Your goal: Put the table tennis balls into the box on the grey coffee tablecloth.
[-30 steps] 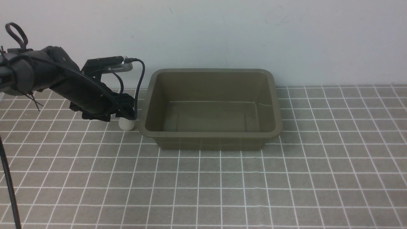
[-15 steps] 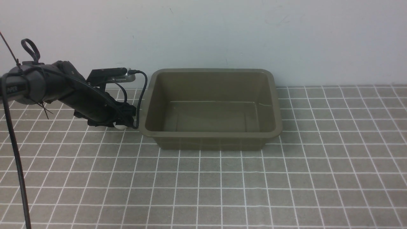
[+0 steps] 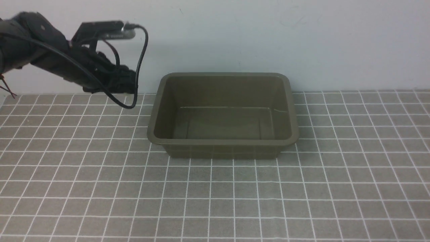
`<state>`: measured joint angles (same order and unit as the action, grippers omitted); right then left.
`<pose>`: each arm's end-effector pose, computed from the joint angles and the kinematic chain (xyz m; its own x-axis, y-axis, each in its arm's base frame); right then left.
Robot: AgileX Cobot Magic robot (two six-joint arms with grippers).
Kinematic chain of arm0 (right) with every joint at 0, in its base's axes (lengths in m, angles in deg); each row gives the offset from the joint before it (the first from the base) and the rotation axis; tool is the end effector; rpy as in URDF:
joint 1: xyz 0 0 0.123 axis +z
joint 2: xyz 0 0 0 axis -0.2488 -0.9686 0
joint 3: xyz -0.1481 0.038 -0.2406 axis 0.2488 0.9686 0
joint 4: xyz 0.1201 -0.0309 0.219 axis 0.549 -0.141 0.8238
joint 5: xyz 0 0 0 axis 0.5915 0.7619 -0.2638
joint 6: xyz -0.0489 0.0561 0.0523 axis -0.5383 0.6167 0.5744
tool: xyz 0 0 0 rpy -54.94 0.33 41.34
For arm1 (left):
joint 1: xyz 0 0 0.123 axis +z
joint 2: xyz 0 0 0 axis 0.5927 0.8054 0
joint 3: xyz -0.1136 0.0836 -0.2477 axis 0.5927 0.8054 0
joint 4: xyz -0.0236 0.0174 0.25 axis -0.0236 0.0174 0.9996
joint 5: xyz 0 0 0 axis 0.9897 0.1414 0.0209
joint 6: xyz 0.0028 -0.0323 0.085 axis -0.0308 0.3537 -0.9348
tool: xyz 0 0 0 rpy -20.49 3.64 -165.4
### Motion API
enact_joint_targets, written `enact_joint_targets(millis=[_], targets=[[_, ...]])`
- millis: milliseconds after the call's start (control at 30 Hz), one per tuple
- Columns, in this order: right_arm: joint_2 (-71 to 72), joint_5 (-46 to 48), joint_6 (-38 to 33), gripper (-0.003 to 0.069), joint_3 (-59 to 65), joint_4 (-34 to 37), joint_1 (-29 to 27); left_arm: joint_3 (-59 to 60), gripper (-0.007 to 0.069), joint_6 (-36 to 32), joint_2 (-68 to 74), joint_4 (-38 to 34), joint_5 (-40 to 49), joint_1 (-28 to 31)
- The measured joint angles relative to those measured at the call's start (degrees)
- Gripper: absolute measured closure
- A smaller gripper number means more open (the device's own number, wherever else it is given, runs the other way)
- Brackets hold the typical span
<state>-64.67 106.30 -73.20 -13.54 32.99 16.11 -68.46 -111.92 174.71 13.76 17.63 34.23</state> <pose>0.0522 0.0046 0.1724 -0.2968 0.0486 -0.9537 -0.0448 0.9969 0.0647 0.4198 -0.0461 0.2755 -0.7460 0.0820 -0.6609 0.2953 0.9302 -0.2179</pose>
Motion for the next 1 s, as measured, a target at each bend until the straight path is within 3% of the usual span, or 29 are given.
enact_joint_targets(millis=[200,367,433,500,633,733,833,867,900,1000], targets=[[0.0,0.0,0.0,0.0673,0.0,0.0,0.0,0.0,0.0272,-11.5,-0.4,-5.4,0.4,-8.3],[0.0,0.0,0.0,0.0673,0.0,0.0,0.0,0.0,0.0256,-12.1,2.3,-6.6,-2.3,-12.8],[0.0,0.0,0.0,0.0673,0.0,0.0,0.0,0.0,0.0137,-10.7,3.1,-6.7,-3.1,-13.9],[0.0,0.0,0.0,0.0673,0.0,0.0,0.0,0.0,0.0073,-9.8,2.9,-6.7,-3.9,-13.9],[0.0,0.0,0.0,0.0673,0.0,0.0,0.0,0.0,0.0051,-7.6,1.0,-6.6,-3.6,-13.5],[0.0,0.0,0.0,0.0673,0.0,0.0,0.0,0.1,0.0200,-3.8,-5.2,-4.7,0.5,-12.9],[0.0,0.0,0.0,0.0673,0.0,0.0,0.0,0.1,0.0459,0.3,-12.7,0.3,3.9,-12.5],[0.0,0.0,0.0,0.0673,0.0,0.0,0.0,0.2,0.0475,1.0,-13.4,1.3,4.2,-12.5],[0.0,0.0,0.0,0.0673,0.0,0.0,0.0,0.6,0.0571,4.9,-20.6,5.7,5.8,-12.4],[0.0,0.0,0.0,0.0673,0.0,0.0,0.0,3.7,0.0618,11.0,-30.6,11.6,6.0,-12.3]])
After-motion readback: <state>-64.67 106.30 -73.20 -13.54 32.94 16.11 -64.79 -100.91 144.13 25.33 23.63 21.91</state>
